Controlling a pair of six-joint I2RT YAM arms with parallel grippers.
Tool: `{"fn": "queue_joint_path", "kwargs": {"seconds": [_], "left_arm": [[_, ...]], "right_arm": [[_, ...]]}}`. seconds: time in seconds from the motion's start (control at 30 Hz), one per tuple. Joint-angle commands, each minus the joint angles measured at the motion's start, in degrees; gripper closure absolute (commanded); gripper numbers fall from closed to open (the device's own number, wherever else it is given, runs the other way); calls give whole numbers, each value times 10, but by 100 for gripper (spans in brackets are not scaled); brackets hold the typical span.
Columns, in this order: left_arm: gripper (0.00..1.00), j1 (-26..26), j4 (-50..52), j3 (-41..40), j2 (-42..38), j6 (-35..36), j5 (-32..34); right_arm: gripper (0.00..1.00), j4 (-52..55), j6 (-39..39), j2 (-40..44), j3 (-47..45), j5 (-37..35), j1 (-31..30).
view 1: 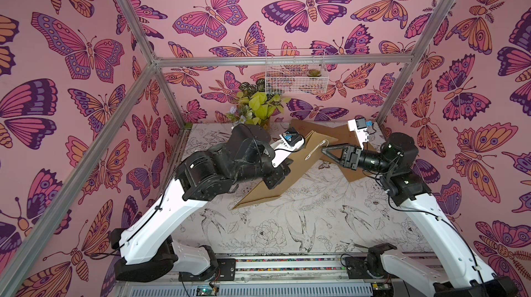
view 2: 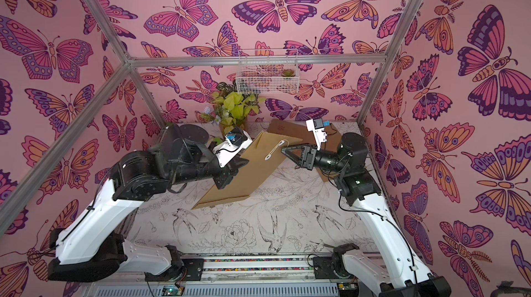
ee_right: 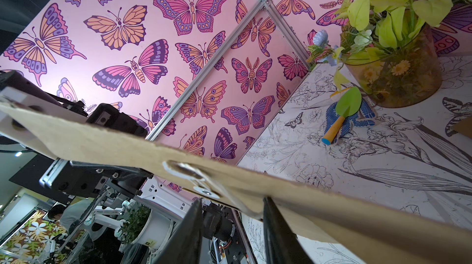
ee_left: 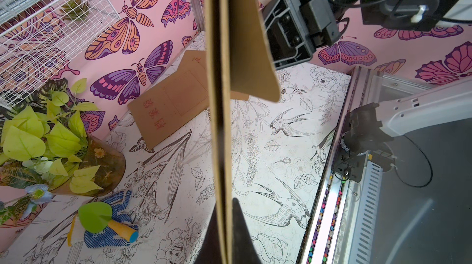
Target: Open the file bag
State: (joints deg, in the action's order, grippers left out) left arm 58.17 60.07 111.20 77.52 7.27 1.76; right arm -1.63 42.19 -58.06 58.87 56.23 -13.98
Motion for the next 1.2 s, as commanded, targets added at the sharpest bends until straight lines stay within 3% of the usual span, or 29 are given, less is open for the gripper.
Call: {"fn": "queue_joint_path", "kwargs": {"seconds": [0.0, 0.27, 0.87, 1.17], "left_arm": [[98, 4, 0, 10, -1, 7, 1], [98, 4, 0, 0, -3, 5, 8], [98, 4, -44, -74, -6, -30, 10], [98, 4, -44, -81, 9, -26, 18]], "right_arm": [[69, -4, -3, 0, 8, 4, -1], [100, 40, -32, 5, 10, -13, -2], [100, 276, -193, 27, 76, -103, -2], [100, 336, -224, 23, 111, -135, -2]]}}
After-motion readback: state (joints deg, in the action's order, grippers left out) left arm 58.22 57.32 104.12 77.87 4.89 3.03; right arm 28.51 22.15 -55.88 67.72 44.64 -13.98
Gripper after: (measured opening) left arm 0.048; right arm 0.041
